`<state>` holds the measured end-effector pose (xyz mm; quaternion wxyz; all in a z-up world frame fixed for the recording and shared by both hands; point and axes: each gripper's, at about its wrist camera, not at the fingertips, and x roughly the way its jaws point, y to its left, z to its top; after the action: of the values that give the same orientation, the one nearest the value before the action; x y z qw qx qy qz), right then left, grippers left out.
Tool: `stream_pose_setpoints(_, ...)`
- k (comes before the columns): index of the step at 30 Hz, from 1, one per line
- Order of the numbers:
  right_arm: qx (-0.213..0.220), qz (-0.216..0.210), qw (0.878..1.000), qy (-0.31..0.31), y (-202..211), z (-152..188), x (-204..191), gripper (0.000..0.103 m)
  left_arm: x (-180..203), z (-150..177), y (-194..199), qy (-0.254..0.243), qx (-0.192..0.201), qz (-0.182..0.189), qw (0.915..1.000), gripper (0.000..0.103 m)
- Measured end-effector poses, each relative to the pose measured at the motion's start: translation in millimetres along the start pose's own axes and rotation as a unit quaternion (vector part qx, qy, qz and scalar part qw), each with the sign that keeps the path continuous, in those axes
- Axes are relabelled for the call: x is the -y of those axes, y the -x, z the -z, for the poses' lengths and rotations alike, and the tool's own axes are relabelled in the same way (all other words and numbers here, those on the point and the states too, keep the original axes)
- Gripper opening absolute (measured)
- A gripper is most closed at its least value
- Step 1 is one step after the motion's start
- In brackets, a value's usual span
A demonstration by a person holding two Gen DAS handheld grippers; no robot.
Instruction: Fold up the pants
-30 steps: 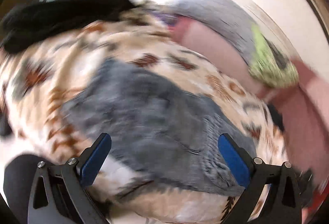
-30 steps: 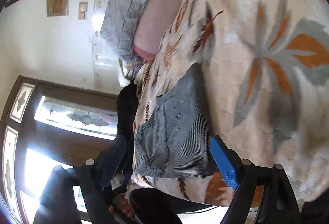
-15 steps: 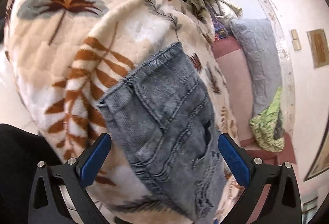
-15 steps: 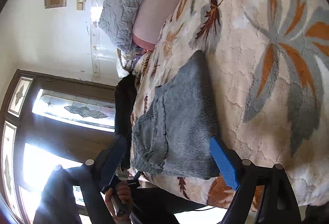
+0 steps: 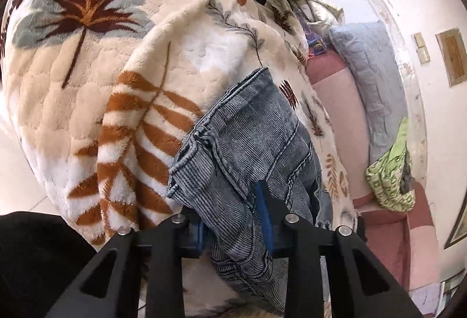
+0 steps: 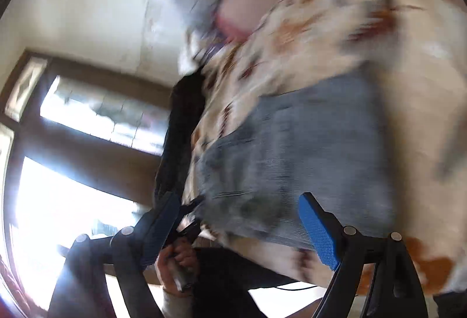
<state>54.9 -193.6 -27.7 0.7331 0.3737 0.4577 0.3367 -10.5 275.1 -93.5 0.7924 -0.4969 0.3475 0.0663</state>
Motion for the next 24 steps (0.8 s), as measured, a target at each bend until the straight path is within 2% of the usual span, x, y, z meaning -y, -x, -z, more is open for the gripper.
stream_pose_setpoints(2,-0.03,-0.018,0.999,0.005,-37.6,-14.1,-24.6,0.086,1.3,-1.0,0.8,-0.011,0.001,0.003,0.9999,0.024)
stream_pose_setpoints(5,-0.08,-0.008,0.997,0.004,-108.6,-34.4,-50.0,0.086,1.8,-0.7,2.0,-0.028,0.004,0.005,0.9996,0.021)
stream_pose_setpoints(9,-0.14,-0.011,0.99,-0.021,-197.0,-48.4,-51.9,0.086,1.0,-1.2,2.9,-0.038,0.004,0.013,0.9992,0.02)
stream_pose_setpoints(12,-0.192,0.071,0.976,-0.071,-256.3,-43.4,-13.3,0.084,-1.0,-1.9,1.7,-0.041,0.001,0.019,0.999,0.02)
stream_pose_setpoints(14,-0.19,0.073,0.977,-0.058,-251.9,-45.8,-28.2,0.085,-2.1,-2.7,1.3,-0.043,0.0,0.02,0.9989,0.02)
stream_pose_setpoints(16,-0.197,0.052,0.979,-0.031,-248.0,-49.3,-49.8,0.086,-4.0,-2.7,0.5,-0.038,-0.002,0.024,0.999,0.02)
stream_pose_setpoints(18,-0.18,0.058,0.982,-0.006,-243.7,-59.0,-67.5,0.086,-4.1,-3.0,-0.8,-0.037,-0.002,0.024,0.999,0.02)
stream_pose_setpoints(19,-0.171,0.043,0.984,-0.001,-245.3,-67.9,-73.7,0.085,-3.6,-3.0,-0.8,-0.037,-0.002,0.024,0.999,0.02)
stream_pose_setpoints(22,-0.134,0.025,0.99,-0.02,-255.0,-86.4,-69.5,0.086,-3.3,-2.6,-0.7,-0.042,0.0,0.022,0.9989,0.02)
stream_pose_setpoints(23,-0.131,0.021,0.991,-0.029,-266.2,-86.8,-61.9,0.086,-3.1,-2.5,-0.9,-0.044,0.001,0.021,0.9988,0.02)
stream_pose_setpoints(24,-0.152,0.034,0.986,-0.053,-284.8,-81.5,-43.1,0.086,-3.1,-2.4,-1.0,-0.046,0.002,0.02,0.9987,0.02)
